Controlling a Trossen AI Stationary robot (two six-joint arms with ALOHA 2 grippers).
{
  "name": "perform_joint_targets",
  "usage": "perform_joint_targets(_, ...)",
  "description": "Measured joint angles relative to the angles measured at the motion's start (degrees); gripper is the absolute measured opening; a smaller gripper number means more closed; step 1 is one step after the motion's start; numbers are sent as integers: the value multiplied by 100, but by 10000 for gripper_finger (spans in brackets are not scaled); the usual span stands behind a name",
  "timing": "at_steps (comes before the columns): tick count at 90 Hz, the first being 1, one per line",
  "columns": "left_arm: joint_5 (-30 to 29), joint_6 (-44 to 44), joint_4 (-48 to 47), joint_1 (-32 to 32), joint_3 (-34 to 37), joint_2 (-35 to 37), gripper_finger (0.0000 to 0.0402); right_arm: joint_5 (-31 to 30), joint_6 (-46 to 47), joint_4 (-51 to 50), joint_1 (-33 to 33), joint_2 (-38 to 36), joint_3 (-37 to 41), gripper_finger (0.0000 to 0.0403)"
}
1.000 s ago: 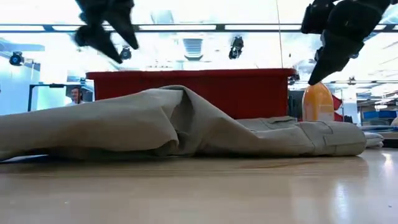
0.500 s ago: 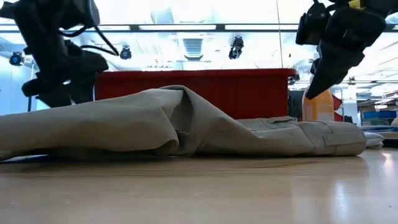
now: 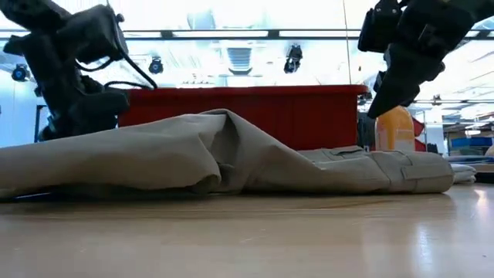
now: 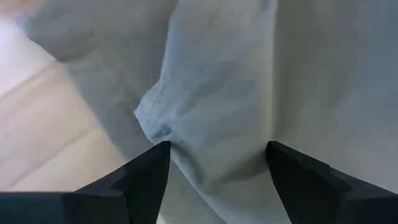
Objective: Fold laundry
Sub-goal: Fold the brown shorts
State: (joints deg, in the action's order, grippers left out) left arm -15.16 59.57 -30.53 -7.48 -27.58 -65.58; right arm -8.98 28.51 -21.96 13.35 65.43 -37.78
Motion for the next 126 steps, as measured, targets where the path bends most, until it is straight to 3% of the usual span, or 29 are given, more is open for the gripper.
perform_joint_targets(7, 24, 2, -32, 4, -34, 0, 161, -1, 2, 6, 2, 27, 0, 93)
perform_joint_targets(17, 21, -100, -103, 4, -315, 12, 44, 0, 48, -4, 2, 44, 0, 84)
perform_joint_targets(22, -19, -170, -163, 4, -516, 15, 16, 1, 85, 7, 2, 42, 0, 78)
perform_joint_targets(57, -291, -1507, -2055, 557, -1605, 7, 3, -149, 39, -171, -14, 286, 118, 30)
perform_joint_targets(81, -231, -2492, -2115, 1236, -1769, 2, 1, -515, -269, 243, -90, 835, 142, 4)
perform_joint_targets(104, -233, -3054, -2148, 1566, -2234, 4, 0, -182, -851, 1419, -361, 1362, 159, 0)
perform_joint_targets(126, -216, -3223, -2396, 1591, -2175, 4, 0, 816, -679, 2661, -746, 1976, 614, 0)
